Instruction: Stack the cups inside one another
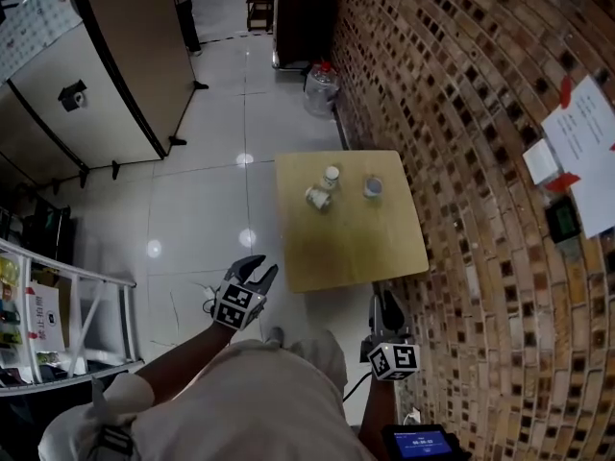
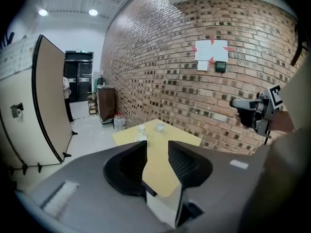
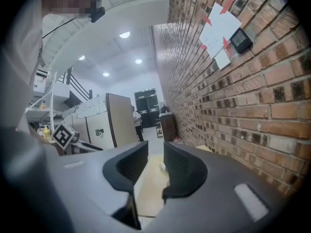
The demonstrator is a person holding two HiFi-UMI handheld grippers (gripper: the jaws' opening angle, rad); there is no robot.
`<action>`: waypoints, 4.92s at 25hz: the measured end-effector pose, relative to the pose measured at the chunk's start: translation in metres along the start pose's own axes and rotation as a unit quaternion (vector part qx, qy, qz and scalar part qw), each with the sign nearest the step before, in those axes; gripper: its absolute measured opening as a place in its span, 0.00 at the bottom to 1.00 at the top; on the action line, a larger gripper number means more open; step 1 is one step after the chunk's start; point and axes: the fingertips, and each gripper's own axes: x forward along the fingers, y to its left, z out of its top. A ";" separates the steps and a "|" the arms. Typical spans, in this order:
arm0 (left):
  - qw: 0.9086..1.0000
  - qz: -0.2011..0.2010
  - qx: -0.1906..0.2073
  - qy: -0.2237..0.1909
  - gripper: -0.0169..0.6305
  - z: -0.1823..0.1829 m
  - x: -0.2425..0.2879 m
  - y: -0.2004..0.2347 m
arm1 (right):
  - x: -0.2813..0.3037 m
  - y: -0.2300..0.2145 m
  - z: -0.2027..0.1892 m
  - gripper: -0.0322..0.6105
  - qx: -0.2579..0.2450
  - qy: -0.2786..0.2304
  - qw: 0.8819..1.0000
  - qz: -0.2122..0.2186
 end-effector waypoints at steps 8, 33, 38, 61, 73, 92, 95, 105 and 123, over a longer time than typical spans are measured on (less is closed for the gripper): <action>1.000 0.000 0.007 0.030 0.27 0.013 0.072 -0.012 | 0.041 -0.069 0.002 0.19 -0.001 0.018 1.000 0.006; 0.981 0.136 -0.043 0.129 0.31 0.028 0.222 0.001 | 0.241 -0.157 0.053 0.18 -0.068 0.060 0.976 0.198; 0.977 0.125 -0.030 0.172 0.31 0.005 0.265 -0.001 | 0.257 -0.163 0.035 0.18 -0.055 0.081 0.976 0.193; 0.951 0.148 -0.048 0.266 0.27 -0.072 0.402 0.065 | 0.296 -0.163 -0.001 0.18 -0.013 0.130 0.980 0.149; 0.938 0.201 -0.039 0.281 0.10 -0.079 0.411 0.077 | 0.283 -0.190 -0.009 0.17 -0.017 0.144 0.981 0.130; 0.913 0.109 -0.309 0.242 0.08 -0.057 0.344 0.016 | 0.264 -0.171 -0.006 0.16 -0.011 0.122 0.981 0.147; 0.889 0.079 -0.394 0.221 0.08 -0.052 0.330 -0.001 | 0.262 -0.171 -0.002 0.16 -0.009 0.116 0.982 0.151; 0.803 0.034 -0.553 0.218 0.08 -0.103 0.312 -0.024 | 0.257 -0.160 0.008 0.16 -0.008 0.099 0.981 0.167; 0.760 -0.008 -0.592 0.267 0.08 -0.142 0.323 -0.056 | 0.239 -0.158 -0.020 0.16 -0.008 0.127 0.976 0.176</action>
